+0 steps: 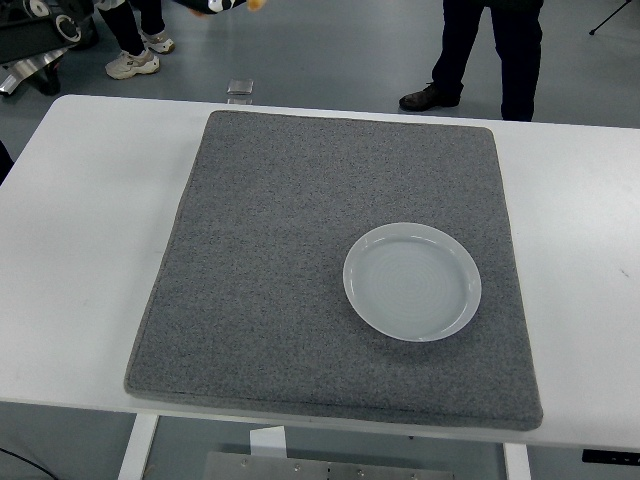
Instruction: Place the bread on the plate
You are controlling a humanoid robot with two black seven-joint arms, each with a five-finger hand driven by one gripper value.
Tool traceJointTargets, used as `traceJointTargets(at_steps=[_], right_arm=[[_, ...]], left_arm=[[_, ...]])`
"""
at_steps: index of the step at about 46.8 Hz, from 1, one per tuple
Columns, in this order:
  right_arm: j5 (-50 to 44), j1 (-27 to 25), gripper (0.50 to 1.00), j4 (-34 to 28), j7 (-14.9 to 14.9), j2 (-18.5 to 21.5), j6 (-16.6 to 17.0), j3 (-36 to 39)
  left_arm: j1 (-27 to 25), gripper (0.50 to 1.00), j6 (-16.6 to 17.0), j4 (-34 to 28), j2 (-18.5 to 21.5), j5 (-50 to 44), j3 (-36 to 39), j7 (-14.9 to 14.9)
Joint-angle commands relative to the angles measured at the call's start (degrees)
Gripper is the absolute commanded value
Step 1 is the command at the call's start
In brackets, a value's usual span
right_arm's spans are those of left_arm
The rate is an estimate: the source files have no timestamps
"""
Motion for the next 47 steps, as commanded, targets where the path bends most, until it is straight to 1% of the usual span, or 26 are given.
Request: traceJointTargets(at_steps=[1,7,13,22,27,32,38,47], right_arm=[[0.0,0.0,0.952,0.0,0.0,0.0,0.0,0.0],[0.0,0.0,0.952,0.0,0.0,0.0,0.0,0.0],[0.0,0.0,0.952,0.0,0.0,0.0,0.0,0.0],[0.0,-0.1,0.952,0.0,0.0,0.0,0.0,0.1],[0.0,0.0,0.952,-0.1,0.0,0.0,0.0,0.1],[0.0,0.0,0.952,-0.1,0.0,0.0,0.0,0.0],[0.0,0.0,0.952,-0.1,0.0,0.0,0.0,0.0],[0.0,0.0,0.952,-0.1,0.0,0.0,0.0,0.1]], left_arm=[[-1.1,0.500,-0.1,-0.5,-2.7,0.0,0.1,0.0],[-2.0,0.500,0.5,-1.4,-6.4,0.0,0.0,0.3],[-1.9,0.500,1.9,-3.6,-10.5,0.0,0.1,0.4],[-2.0,0.500,8.3,-10.7,-14.7,0.0,0.1,0.6],[-1.5,0.500,11.1,-12.6,-17.6,0.0,0.4,0.5],[-0.4,0.500,12.2,-12.9,-20.7,0.0,0.5,0.5],[1.2,0.500,12.8,-12.9,-23.3,0.8,0.5,0.4],[5.7,0.500,14.3,-13.0,-24.9,7.8,0.6,0.4]])
